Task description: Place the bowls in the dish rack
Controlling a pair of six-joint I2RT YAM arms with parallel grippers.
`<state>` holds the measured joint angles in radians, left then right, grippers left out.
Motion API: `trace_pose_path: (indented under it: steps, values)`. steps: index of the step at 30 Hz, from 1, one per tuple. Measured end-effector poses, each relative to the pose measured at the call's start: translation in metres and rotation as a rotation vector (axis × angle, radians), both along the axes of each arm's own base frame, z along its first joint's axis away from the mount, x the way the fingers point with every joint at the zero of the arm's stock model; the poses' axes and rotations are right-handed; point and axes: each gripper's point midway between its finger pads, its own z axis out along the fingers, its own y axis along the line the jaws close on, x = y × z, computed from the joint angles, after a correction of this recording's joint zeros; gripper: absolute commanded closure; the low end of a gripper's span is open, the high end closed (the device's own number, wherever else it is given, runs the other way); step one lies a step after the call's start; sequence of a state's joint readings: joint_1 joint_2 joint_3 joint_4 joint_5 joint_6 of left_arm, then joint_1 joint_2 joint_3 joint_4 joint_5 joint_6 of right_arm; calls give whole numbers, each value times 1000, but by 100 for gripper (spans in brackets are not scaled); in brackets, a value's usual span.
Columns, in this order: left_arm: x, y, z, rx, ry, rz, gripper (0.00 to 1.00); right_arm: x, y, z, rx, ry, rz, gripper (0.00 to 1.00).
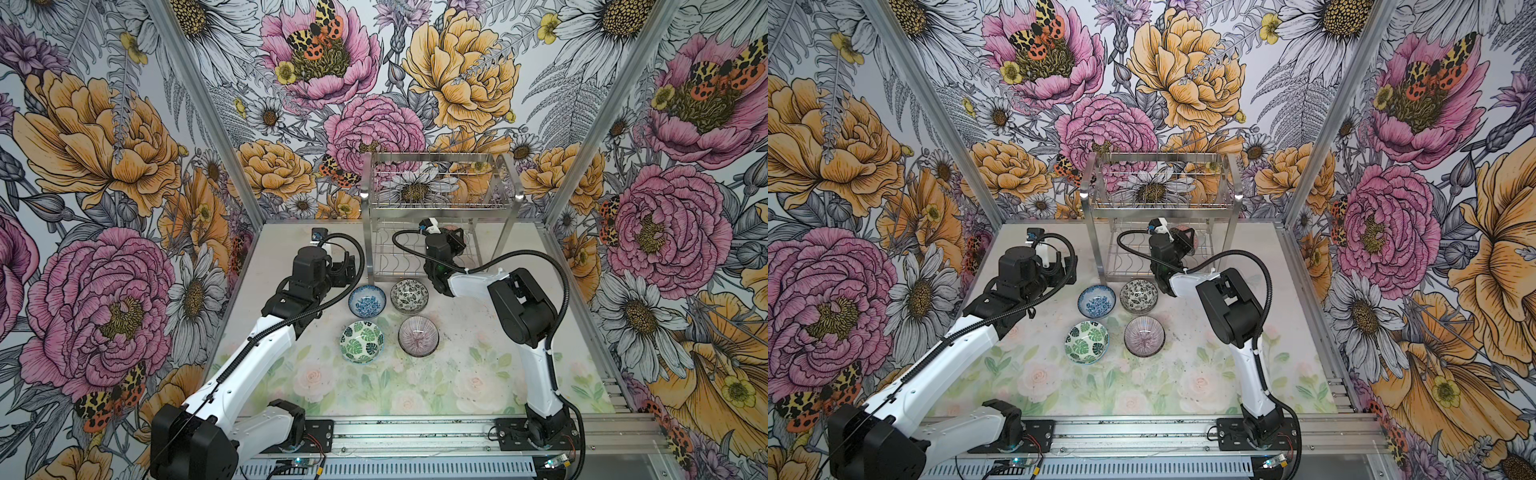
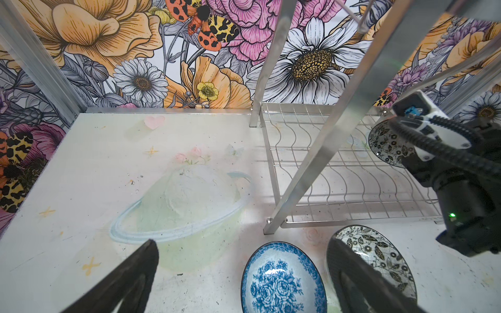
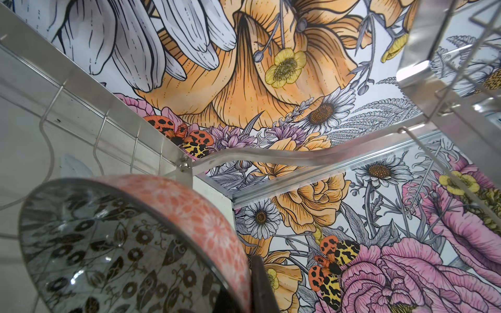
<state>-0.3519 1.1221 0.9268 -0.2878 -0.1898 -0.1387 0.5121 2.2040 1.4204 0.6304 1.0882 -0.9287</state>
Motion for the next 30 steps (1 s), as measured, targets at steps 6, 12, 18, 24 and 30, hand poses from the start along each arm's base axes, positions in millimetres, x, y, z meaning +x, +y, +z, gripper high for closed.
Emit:
trace_pose_path:
  steps: [6, 12, 18, 24, 30]
  values:
    - [0, 0, 0, 1, 0, 0, 1, 21, -12, -5, -29, 0, -52, 100]
    - [0, 0, 0, 1, 0, 0, 1, 40, -33, -1, -43, -25, -115, 100]
    - [0, 0, 0, 1, 0, 1, 2, 52, -48, -10, -77, -16, -171, 100]
    - [0, 1, 0, 1, 0, 3, 1, 61, -50, -9, -84, -22, -185, 100]
    - [0, 1, 0, 1, 0, 3, 1, 67, -51, -8, -85, -26, -190, 100]
